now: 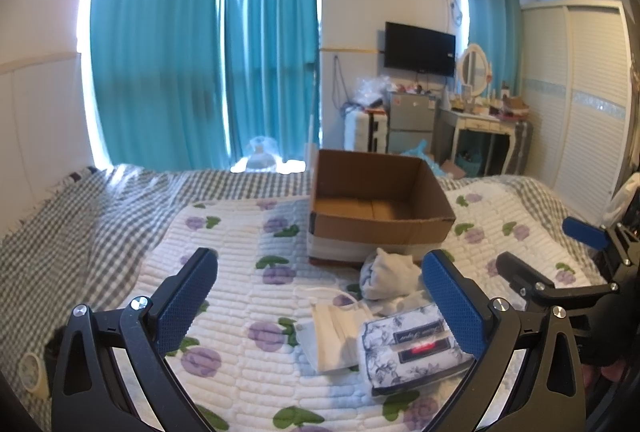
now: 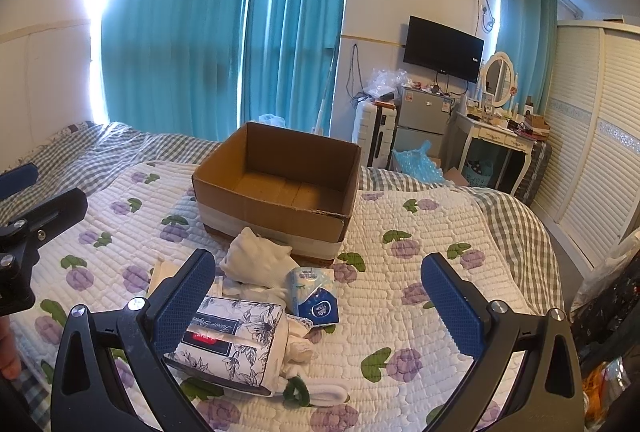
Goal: Organize soft objects
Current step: 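Grasp the floral tissue pack with the right gripper while the left gripper grasps the white mask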
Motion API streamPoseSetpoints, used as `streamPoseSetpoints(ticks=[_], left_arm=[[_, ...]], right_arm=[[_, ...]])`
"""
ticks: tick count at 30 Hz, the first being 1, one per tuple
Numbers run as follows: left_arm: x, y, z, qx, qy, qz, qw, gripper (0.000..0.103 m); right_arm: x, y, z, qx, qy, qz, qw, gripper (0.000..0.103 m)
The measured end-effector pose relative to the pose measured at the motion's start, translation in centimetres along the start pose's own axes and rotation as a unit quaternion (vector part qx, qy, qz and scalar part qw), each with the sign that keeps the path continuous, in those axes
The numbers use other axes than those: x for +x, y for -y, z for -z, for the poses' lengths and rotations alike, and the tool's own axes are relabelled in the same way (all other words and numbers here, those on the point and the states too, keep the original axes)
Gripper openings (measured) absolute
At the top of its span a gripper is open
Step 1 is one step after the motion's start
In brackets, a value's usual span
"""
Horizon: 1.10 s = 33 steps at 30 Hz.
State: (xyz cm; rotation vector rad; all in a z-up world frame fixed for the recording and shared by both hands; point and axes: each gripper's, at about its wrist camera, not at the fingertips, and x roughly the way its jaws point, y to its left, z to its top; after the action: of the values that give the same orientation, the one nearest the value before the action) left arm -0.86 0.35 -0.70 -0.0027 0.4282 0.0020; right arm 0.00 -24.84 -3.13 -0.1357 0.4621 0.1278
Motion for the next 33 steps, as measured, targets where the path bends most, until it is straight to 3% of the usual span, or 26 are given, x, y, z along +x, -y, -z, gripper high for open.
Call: streamPoseSetpoints(ticks=[5, 12, 14, 20, 25, 26, 30, 33], left_arm=[[1.0, -0.6, 1.6, -0.002, -0.043, -0.012, 0.999, 0.103], [3.3, -1.0, 4.4, 0.004, -0.094, -0.022, 0.9953, 0.103], [3.8, -1.2, 4.8, 0.002, -0.102, -0.025, 0.9945, 0.103], [4.6, -1.8, 5.5, -0.006, -0.114, -0.029, 0.993, 0.103], [5.0, -2.1, 5.6, -0.012, -0.12, -0.029, 0.9922, 0.103], [5.1, -2.2, 5.6, -0.013, -0.122, -0.029, 0.992, 0.103], [4.9, -2.0, 5.6, -0.012, -0.127, -0.036, 0.9911, 0.103], [4.5, -1.7, 5.7, -0.01, -0.13, -0.035, 0.9909, 0.103]], right_arm=[[0.4, -0.5, 0.9, 0.0, -0.016, -0.022, 1.0, 0.103], [4.5, -2.4, 4.5, -0.024, -0.091, -0.031, 0.995, 0.103], [5.6, -2.5, 5.3, -0.015, -0.109, -0.045, 0.993, 0.098], [7.9, -3.3, 6.9, -0.004, -0.143, -0.077, 0.987, 0.078], [8.8, -3.7, 7.7, 0.001, -0.16, -0.108, 0.981, 0.055], [8.8, -3.7, 7.7, 0.006, -0.164, -0.118, 0.98, 0.055], [8.0, -3.6, 7.4, 0.006, -0.153, -0.116, 0.981, 0.032], [7.1, -2.9, 6.9, 0.015, -0.147, -0.12, 0.982, 0.025]])
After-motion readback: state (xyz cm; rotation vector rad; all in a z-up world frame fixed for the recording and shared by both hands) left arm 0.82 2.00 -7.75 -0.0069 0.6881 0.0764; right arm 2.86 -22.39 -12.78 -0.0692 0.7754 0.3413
